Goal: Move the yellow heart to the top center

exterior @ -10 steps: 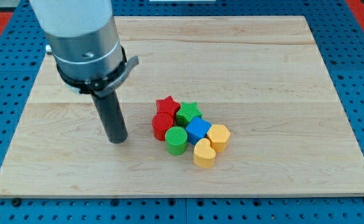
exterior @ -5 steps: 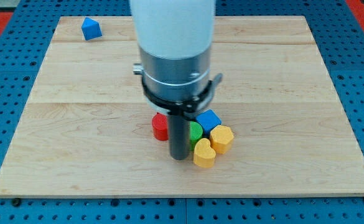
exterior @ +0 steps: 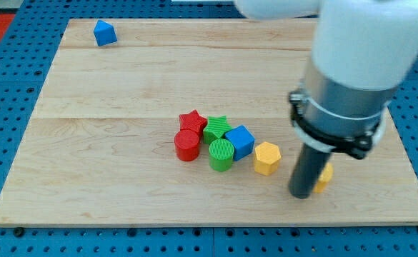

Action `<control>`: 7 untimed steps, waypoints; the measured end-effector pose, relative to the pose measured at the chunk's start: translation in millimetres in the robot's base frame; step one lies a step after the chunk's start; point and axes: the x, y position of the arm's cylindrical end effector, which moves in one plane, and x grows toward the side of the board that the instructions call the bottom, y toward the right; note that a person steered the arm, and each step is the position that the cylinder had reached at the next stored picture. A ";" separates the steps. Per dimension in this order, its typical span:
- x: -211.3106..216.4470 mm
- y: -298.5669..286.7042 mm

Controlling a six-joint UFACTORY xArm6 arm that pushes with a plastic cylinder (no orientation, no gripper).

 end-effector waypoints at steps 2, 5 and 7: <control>-1.5 87.1; -40.2 58.7; -47.7 42.8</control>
